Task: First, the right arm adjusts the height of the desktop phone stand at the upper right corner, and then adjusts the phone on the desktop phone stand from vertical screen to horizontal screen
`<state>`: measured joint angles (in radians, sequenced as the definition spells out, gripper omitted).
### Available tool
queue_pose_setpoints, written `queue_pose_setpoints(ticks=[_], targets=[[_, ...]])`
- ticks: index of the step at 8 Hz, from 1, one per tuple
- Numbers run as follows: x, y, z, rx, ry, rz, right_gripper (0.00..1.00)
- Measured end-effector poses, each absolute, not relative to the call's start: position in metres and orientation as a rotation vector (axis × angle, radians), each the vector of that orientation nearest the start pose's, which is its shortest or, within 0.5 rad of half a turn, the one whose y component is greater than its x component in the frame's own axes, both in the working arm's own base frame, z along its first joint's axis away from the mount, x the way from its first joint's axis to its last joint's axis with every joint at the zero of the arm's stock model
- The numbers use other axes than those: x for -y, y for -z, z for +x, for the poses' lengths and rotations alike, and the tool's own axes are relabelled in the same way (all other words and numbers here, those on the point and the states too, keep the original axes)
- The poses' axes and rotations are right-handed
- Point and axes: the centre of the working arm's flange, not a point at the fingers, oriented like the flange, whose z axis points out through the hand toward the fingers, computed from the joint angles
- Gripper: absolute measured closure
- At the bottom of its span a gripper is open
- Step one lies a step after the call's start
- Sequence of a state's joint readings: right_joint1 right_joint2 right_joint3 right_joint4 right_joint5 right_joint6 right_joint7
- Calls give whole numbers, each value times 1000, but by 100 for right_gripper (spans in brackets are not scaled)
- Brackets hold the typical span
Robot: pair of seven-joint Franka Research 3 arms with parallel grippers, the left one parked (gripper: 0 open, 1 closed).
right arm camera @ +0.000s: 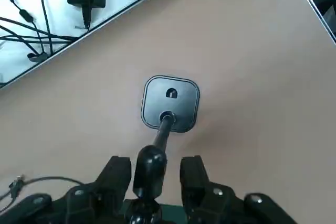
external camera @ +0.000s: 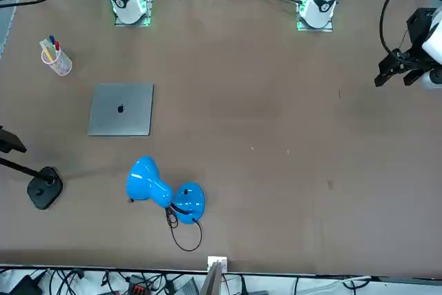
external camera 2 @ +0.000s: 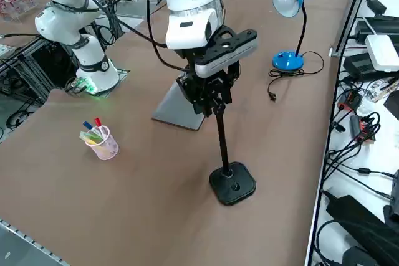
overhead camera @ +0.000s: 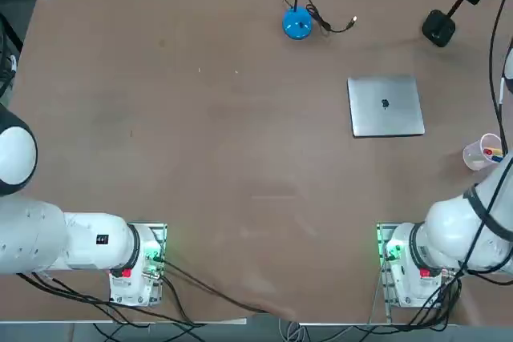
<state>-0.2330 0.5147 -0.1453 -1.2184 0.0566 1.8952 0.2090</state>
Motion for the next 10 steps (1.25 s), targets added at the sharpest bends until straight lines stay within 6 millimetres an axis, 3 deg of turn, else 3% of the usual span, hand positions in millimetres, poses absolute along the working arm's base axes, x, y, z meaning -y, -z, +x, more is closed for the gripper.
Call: queue_pose_setpoints(ticks=[2, 3, 10], targets=[[240, -499, 683, -902, 265, -3028, 51], [239, -500, 683, -908, 269, -3025, 70], [237, -498, 687, -928, 273, -3021, 70]])
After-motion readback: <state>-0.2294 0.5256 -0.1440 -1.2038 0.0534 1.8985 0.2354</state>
